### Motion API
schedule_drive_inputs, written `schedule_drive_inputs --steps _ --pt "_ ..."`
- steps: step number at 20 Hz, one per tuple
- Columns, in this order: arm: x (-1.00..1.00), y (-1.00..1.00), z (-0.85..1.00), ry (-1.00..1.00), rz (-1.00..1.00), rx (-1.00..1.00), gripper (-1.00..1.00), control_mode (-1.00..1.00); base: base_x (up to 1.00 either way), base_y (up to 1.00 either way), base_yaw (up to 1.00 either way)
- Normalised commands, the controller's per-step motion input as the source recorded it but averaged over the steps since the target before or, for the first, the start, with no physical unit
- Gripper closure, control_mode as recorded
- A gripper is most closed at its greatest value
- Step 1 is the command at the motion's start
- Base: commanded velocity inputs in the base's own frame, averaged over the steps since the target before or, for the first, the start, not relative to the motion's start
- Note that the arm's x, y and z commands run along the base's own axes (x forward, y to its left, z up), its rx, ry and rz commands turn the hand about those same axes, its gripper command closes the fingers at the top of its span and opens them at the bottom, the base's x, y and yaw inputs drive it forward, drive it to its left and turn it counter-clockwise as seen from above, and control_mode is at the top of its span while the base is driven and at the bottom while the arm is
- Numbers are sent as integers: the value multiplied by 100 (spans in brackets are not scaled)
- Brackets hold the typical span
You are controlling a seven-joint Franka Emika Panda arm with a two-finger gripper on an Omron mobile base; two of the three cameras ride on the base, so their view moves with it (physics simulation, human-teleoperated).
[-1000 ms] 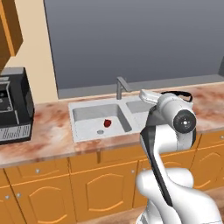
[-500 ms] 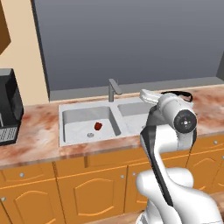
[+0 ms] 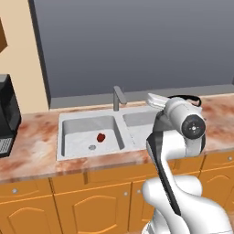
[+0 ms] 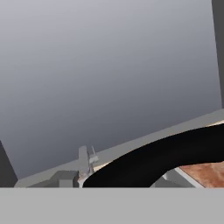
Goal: Open the cabinet, pick the kettle from the cabinet, and place it in the sink.
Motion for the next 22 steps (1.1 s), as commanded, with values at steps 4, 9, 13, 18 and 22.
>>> schedule_drive_inputs --steps 4,9,13,18,22 --pt "0 0 0 0 0 0 100 100 19 -40 3" --pt "0 0 0 0 0 0 100 100 10 -48 10" --pt "0 0 0 0 0 0 100 100 25 -45 8" --pt "0 0 0 0 0 0 100 100 25 -42 13" --pt "0 0 0 0 0 0 100 100 27 -40 11"
